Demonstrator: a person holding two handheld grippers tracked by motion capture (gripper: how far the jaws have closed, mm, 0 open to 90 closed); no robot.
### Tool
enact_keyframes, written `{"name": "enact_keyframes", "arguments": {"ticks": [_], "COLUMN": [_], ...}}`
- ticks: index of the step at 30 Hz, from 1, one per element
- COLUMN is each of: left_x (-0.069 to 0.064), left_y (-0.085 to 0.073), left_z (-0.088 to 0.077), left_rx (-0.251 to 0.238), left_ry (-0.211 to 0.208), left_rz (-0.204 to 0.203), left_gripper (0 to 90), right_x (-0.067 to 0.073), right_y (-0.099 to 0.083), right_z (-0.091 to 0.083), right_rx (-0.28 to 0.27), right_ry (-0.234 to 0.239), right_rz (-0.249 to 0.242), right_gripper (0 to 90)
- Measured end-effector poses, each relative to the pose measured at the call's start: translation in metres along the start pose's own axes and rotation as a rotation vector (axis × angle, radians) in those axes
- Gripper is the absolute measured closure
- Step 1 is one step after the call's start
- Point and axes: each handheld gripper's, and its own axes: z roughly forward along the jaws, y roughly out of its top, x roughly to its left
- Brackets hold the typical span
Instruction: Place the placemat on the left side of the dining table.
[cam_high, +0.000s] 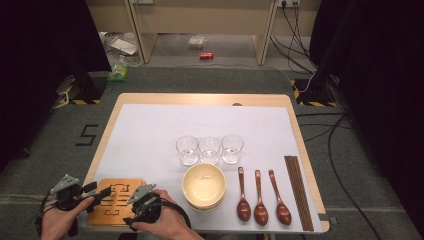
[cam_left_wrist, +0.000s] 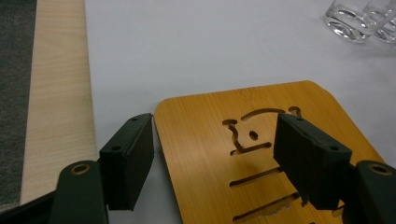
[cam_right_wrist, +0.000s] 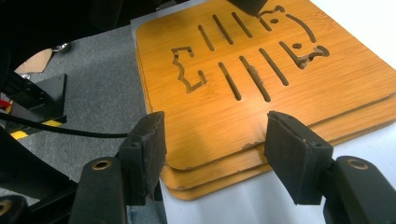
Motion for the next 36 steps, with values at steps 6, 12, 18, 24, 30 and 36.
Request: {"name": "enact_keyframes", "arguments": {"ticks": [6,12,18,24,30,36], "left_x": [0.002,0.004,0.004,0.001,-0.005,-0.020], "left_y": [-0.002,-0.002,0.000,0.004,0.013,0.017], "left_z": [0.000,-0.001,-0.003,-0.009,-0.023,-0.025], "left_rx": [0.024,0.021,0.019,-0.020,-0.110,-0.155], "left_ry": [0.002,-0.009,-0.015,-0.027,-0.055,-0.149], "left_rz": [-0.014,-0.041,-0.063,-0.072,-0.096,-0.101], "left_gripper": [28.4,28.8,31.9,33.7,35.7,41.1], "right_x": [0.000,0.001,0.001,0.001,0.000,0.000], "right_y": [0.001,0.001,0.002,0.002,0.001,0.000], "right_z": [0.002,0.003,0.004,0.005,0.004,0.005], "right_rx": [-0.003,-0.003,-0.005,-0.004,-0.006,-0.017], "right_ry": [0.000,0.004,0.009,0.007,0.012,0.014], "right_rz": [0.001,-0.011,-0.018,-0.024,-0.026,-0.029], "right_gripper": [38.5,38.1,37.9,37.4,37.2,37.0]}}
